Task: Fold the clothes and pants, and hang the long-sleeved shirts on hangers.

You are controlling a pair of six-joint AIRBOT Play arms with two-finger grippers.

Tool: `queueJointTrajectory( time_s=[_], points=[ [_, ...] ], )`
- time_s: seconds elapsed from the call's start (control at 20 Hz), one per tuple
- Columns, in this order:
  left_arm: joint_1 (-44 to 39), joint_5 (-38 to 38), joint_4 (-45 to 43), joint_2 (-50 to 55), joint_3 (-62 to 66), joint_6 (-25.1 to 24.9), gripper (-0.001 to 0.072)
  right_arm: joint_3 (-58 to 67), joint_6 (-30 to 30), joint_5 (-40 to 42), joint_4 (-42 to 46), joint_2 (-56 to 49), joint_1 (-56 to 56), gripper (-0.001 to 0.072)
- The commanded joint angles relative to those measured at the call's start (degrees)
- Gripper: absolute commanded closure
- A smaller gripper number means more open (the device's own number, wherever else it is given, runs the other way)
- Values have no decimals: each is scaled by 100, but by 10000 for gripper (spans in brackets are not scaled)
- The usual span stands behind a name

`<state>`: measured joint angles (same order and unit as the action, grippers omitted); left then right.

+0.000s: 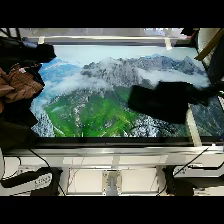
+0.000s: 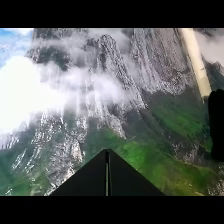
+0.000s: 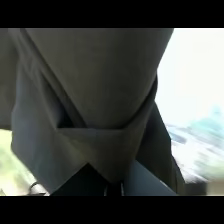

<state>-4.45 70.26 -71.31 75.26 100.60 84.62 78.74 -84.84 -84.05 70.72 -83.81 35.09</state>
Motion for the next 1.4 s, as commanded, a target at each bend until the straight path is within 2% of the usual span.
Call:
queueJointTrajectory(
  time_s=[0.0,0.25,0.45,0.5,0.6,0.65,0.8,0.9,1.0,1.05,1.1,1.2,1.35],
  points=[
    [-380,-15,-4,162,-4,74,699,4,249,-297,474,90,1768,691],
    [-638,-20,-4,457,-4,407,699,-131,251,-234,472,90,4234,691],
    [-734,-37,-2,645,-2,535,699,-654,439,-9,461,79,5515,689],
    [-737,-37,-4,662,-4,542,699,-776,535,-15,450,79,5681,628],
    [-737,-35,-4,667,-2,542,698,-837,564,-199,450,81,5810,164],
    [-737,-33,-4,660,-2,542,699,-782,544,-389,448,90,5810,132],
    [-739,-33,4,656,-2,542,699,-457,42,-570,-195,308,5807,174],
    [-743,-35,83,656,-2,540,699,-350,-63,-179,-1379,723,5753,175],
    [-750,-33,107,656,-2,542,699,-337,216,348,-2695,1185,5447,174],
    [-748,-31,105,656,-2,542,699,-337,555,463,-3209,1364,5136,175],
    [-748,-22,105,656,-2,542,699,-337,638,466,-3521,1469,4752,175],
    [-752,166,136,656,-4,544,698,-337,658,428,-3724,1585,3676,174],
    [-761,719,149,656,-4,542,699,-337,927,297,-3213,1683,1840,174]
  ],
)
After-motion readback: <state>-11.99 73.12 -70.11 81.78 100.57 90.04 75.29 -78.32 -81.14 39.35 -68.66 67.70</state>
